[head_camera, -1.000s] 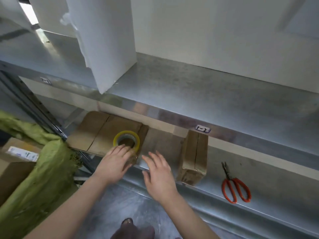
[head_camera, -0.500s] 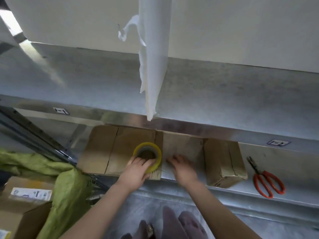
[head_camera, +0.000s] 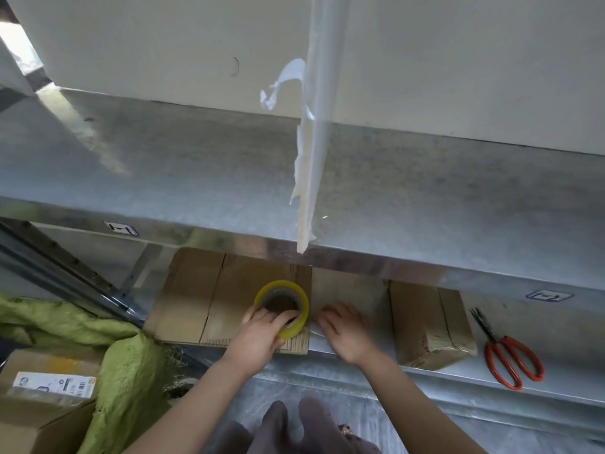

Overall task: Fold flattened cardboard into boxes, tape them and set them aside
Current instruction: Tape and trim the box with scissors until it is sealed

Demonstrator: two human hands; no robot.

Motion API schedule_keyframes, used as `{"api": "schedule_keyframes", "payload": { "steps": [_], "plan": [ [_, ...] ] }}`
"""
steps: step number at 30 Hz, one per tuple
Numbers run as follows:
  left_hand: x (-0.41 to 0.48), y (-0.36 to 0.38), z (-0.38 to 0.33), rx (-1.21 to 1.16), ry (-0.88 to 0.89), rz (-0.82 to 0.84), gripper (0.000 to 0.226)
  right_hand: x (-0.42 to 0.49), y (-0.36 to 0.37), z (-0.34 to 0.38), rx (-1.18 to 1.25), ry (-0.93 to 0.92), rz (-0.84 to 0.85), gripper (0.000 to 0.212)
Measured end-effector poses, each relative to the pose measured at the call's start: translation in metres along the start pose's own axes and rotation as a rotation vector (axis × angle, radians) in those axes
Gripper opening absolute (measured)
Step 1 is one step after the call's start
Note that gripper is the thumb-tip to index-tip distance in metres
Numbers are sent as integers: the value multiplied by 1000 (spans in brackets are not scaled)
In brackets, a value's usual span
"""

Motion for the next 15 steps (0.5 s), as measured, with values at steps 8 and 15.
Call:
{"api": "schedule_keyframes", "payload": {
  "steps": [8,15],
  "plan": [
    [0,-6,-3,14,-25,32,60,-11,-3,6,36,-88,98,82],
    [-3,-11,-4,-3,-28,74,59,-25,-10,3,268,20,-67,21]
  ]
}}
Point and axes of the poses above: each hand's wrist, its own x-axis towards the middle knuckle, its own y-axis out of the palm, z = x × y, the point moved 6 cm from there along x, towards the middle knuckle, and after that the axes turned 12 degrees about z, right-handed, at the moved point
